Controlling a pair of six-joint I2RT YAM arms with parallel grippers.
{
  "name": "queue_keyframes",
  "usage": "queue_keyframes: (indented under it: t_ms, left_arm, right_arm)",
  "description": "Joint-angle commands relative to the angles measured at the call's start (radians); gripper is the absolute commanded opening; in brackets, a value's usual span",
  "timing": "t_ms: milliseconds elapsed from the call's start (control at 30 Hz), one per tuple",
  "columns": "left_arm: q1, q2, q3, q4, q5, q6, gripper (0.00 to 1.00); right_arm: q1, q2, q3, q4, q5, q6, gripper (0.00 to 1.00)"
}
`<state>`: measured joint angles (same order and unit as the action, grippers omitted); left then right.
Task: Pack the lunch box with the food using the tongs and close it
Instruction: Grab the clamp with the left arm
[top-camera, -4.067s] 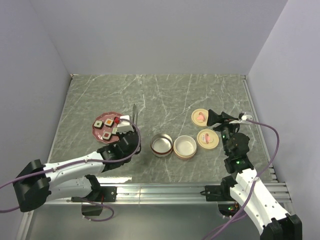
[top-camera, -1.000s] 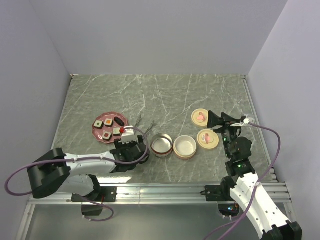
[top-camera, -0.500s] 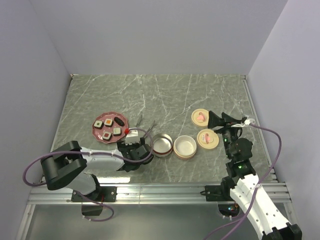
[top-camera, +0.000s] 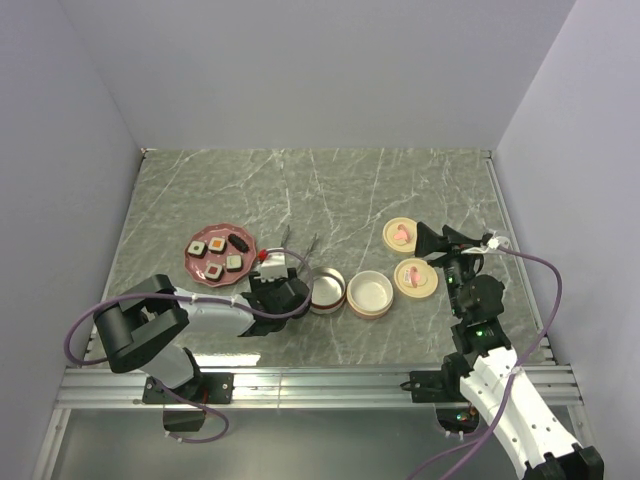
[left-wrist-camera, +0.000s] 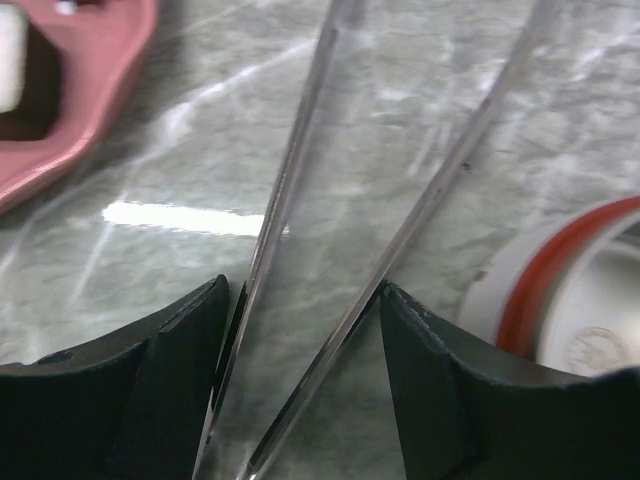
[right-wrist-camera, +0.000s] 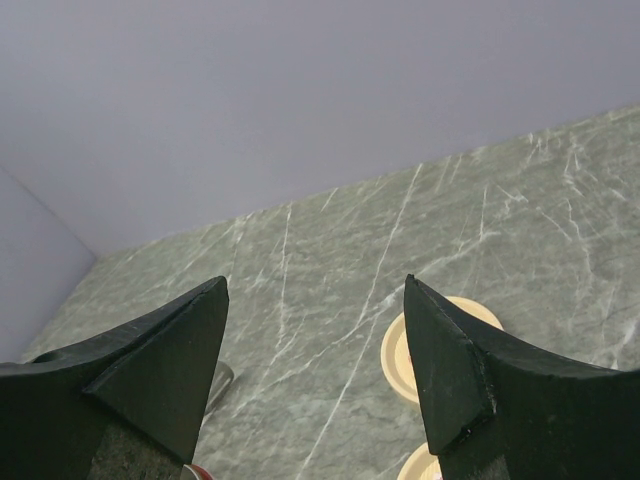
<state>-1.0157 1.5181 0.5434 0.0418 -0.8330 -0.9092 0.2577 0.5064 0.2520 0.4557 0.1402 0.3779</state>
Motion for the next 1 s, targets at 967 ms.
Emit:
queue_keyframes:
  t_ms: [967]
  left_arm:
    - [0.081, 0.113, -0.036, 0.073, 0.117, -0.036, 0.42]
  right_arm:
    - [0.003, 0.011, 0.007, 0.017, 0.001, 0.004, 0.78]
